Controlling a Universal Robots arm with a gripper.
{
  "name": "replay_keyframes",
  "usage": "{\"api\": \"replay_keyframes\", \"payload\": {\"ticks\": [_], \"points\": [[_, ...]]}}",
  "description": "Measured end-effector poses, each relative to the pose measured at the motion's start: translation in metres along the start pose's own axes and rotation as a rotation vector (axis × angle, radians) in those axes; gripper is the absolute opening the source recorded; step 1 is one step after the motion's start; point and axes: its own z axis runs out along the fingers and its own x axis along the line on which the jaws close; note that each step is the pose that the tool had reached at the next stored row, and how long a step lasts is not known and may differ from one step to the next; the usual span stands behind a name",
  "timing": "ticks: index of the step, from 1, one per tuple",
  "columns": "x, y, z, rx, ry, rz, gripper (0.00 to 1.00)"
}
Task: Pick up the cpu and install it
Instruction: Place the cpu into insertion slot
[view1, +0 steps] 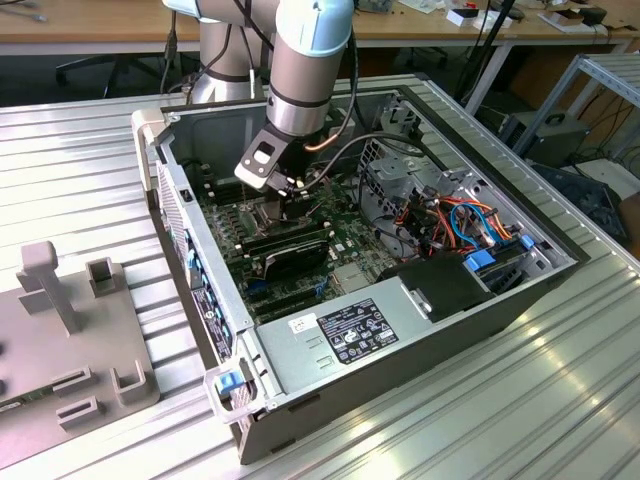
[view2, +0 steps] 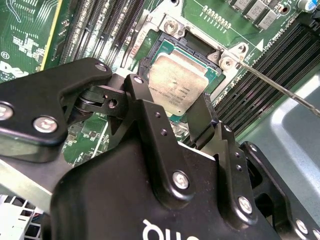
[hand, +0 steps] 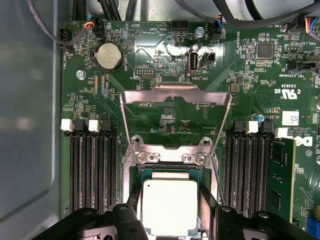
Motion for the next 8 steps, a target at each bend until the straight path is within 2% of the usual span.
{"api": "replay_keyframes", "payload": {"ticks": [8], "points": [[0.0, 0.0, 0.0001, 0.0, 0.0, 0.0, 0.55]]}}
